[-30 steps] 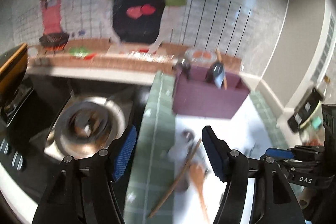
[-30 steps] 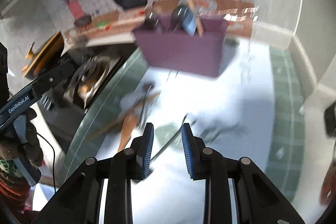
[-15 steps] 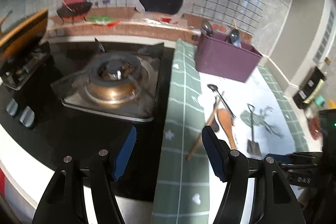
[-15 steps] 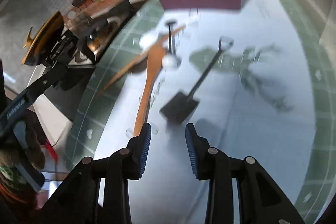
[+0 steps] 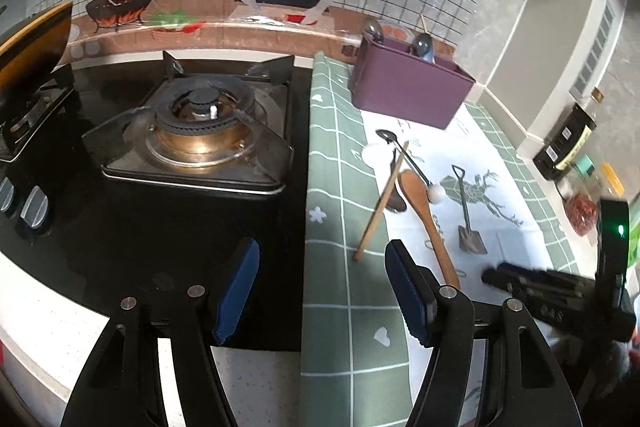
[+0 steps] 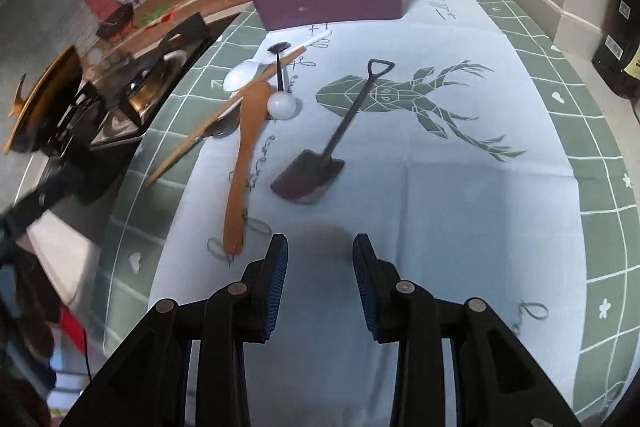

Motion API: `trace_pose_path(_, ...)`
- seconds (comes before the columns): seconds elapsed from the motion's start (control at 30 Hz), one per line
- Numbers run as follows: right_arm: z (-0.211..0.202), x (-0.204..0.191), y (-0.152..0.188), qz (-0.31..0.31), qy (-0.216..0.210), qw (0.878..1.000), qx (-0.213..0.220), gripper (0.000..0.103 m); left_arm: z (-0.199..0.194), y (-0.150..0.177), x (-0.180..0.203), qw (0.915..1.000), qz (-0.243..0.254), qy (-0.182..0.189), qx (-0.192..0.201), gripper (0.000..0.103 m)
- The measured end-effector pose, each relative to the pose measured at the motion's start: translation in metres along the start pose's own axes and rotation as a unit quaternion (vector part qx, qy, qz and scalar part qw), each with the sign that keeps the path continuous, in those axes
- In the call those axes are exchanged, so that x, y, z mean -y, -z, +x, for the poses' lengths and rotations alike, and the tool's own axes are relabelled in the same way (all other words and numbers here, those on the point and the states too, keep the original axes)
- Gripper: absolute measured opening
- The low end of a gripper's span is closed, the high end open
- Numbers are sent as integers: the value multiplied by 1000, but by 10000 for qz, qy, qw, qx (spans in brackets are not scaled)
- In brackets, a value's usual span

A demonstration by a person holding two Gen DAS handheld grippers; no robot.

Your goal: Organize utensils

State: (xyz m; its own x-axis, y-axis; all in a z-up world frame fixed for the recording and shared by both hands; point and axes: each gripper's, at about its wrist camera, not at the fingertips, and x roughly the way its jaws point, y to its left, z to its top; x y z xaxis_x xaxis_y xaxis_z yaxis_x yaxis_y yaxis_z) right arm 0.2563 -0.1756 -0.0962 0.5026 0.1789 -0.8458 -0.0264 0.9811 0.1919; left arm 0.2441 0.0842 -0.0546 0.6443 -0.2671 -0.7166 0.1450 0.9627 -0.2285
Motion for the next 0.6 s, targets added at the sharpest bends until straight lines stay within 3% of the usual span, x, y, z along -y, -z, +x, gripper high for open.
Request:
trace_pose_path(0.17,9,-13,-8,71,252,9996,106,33,-8,9,-5,10000,19,-34,-14,66)
trace_pose_path(0.43,29,-44,-23,-189,1043,9944,40,35,-17,11,-16,9996,-131,-217,116,66)
trace_pose_path(0.6,32,-39,-32,-120,1065,9942,67,33,-13,9,-8,9996,-42,-247,129,67)
